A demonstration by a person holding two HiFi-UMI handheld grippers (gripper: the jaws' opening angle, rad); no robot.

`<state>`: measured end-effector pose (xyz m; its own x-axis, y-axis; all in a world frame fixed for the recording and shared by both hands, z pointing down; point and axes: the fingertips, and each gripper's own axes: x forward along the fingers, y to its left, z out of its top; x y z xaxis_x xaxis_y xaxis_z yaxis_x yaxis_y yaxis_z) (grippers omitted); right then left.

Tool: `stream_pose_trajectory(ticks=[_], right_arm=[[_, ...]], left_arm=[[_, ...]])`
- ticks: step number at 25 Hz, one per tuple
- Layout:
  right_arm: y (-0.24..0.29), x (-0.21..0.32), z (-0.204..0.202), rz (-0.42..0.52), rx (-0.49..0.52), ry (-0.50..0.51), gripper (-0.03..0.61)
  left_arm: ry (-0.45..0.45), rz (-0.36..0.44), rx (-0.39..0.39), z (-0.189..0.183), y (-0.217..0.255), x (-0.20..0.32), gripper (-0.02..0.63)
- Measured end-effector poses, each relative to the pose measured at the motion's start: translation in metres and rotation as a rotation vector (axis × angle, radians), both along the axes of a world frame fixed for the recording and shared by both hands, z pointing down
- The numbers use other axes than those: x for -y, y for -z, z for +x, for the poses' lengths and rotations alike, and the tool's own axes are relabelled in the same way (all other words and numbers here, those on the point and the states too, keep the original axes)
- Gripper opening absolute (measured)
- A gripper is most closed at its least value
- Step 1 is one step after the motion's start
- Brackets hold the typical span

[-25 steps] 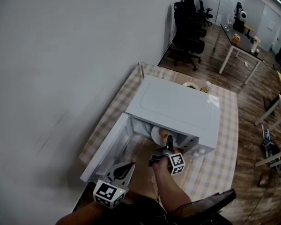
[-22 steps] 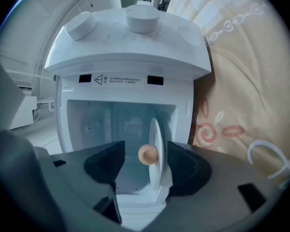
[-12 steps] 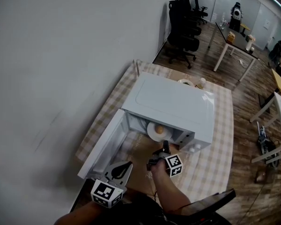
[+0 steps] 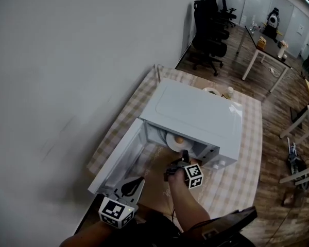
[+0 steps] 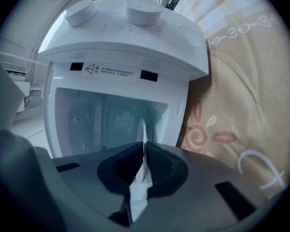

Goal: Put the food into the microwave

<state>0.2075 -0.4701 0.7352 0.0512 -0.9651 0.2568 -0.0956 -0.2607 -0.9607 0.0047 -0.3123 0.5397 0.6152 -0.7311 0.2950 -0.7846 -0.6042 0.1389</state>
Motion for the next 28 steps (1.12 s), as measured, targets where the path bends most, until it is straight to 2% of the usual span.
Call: stream_pose_trajectory(ticks=[5, 17, 24, 28], right_arm=[[-0.003, 0.011, -0.004, -0.03, -0.007, 0.014, 0.026], [0.005, 0.04, -0.015, -0.029, -0.013, 0.046, 0.026], [0.017, 0.029, -0.016, -0.007, -0.051, 0.093, 0.029], [0.019, 0.02, -0.019, -0.009, -0.037, 0.115, 0.061]], left_arm=[[0.024, -0.009, -0.004, -0.005, -0.001, -0.003, 0.008], [0.041, 0.001, 0.017, -0.009, -0.001, -0.007, 0.008], [0.022, 0.026, 0.014, -0.006, 0.004, -0.012, 0.008], [-0.005, 0.039, -0.004, -0.004, 0.013, -0.017, 0.008]])
